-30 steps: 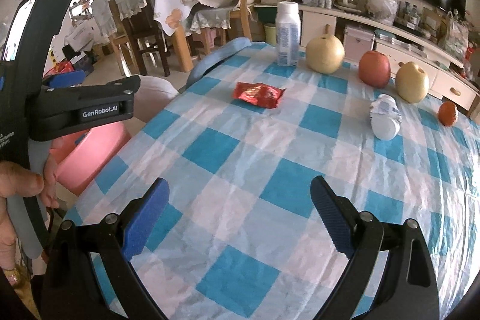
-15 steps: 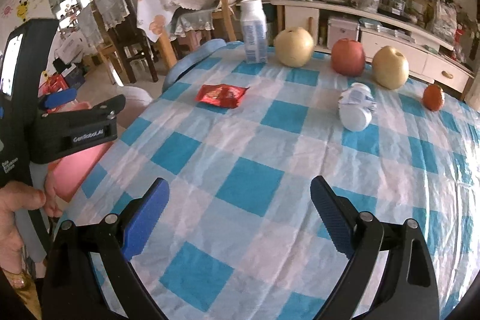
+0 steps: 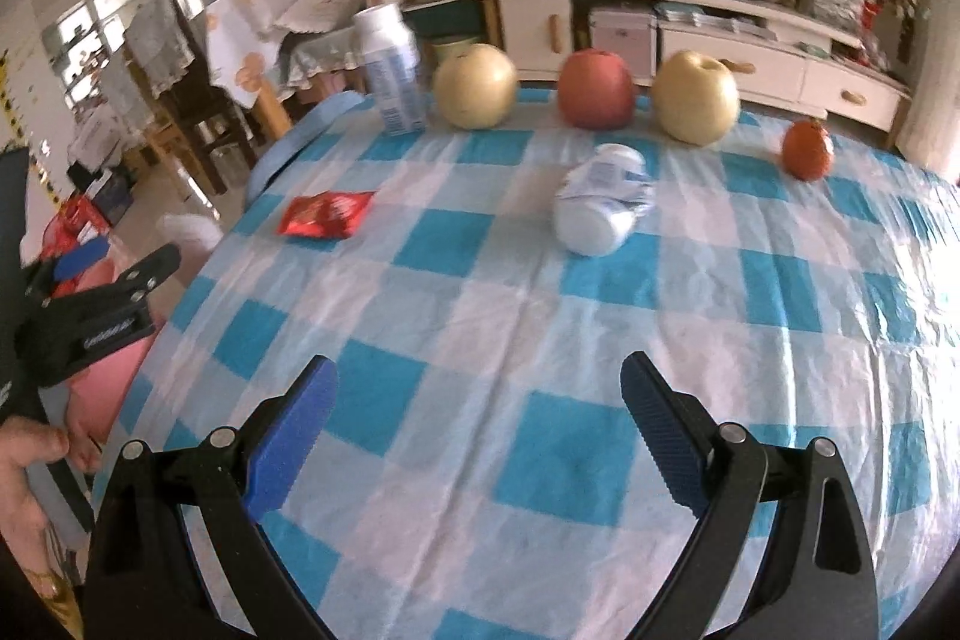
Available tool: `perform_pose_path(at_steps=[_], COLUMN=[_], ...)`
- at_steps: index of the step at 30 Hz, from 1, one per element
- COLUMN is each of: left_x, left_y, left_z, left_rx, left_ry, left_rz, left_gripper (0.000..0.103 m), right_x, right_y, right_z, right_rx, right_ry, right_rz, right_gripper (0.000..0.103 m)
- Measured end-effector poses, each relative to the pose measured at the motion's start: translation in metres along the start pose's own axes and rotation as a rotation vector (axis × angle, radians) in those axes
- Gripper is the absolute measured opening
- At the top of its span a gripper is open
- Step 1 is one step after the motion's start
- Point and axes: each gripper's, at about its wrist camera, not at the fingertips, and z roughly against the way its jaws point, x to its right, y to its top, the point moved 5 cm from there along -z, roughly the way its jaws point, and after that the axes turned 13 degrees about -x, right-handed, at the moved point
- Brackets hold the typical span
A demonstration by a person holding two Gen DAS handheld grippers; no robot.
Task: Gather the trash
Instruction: 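Return both tools to the table over the red candy and white bottle, then grasp the red candy wrapper with the left tool while the right tool grasps the white MAGIC bottle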
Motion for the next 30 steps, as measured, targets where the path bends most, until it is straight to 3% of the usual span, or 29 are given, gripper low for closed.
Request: perform_pose_path(at_steps=[8, 14, 20, 24, 30], left_x=[0.037, 0.057, 0.065, 0.069, 0.077], left_y=[0.012, 0.021, 0.032, 0.039, 0.048], left_z=[-0.020, -0.040, -0.062, -0.072, -0.093], left_rx=[-0.019, -0.035, -0.060, -0.073, -0.111], left_ry=[-0.159, -0.214, -0.275, -0.335, -0.329], left_rz=[-0.019, -0.019, 0.024, 0.054, 0.045], left_gripper=[0.096, 0.096, 0.096, 0.096, 0.096], right_x=[0.042, 0.070, 0.082, 0.080, 0.080], right_y=[0.018, 0.033, 0.048, 0.060, 0.074], right_z=[-0.009, -0.024, -0.036, -0.039, -0.052], right_rx=[-0.002, -0.001, -0.011, 0.006, 0.004], right_ry=[0.018, 0.029, 0.120, 0.086, 0.028], right_rz=[-0.106, -0.180, -0.252, -0.224, -0.193], right_gripper=[0.094, 0.094, 0.094, 0.094, 0.094])
